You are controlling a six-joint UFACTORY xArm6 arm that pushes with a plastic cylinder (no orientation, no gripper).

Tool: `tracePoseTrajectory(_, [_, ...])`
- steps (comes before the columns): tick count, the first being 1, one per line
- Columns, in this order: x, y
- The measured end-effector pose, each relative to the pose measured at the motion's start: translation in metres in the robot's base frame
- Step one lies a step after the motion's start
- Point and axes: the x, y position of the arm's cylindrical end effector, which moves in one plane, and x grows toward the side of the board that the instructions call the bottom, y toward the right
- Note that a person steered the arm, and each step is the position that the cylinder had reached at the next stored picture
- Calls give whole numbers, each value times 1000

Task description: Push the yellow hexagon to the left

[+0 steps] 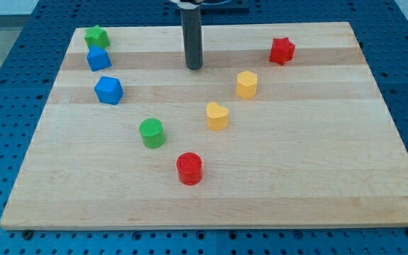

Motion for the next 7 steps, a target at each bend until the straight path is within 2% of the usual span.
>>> tracePoseTrajectory(5, [3, 31])
tracePoseTrajectory(6, [12, 101])
tracePoseTrajectory(7, [55, 168])
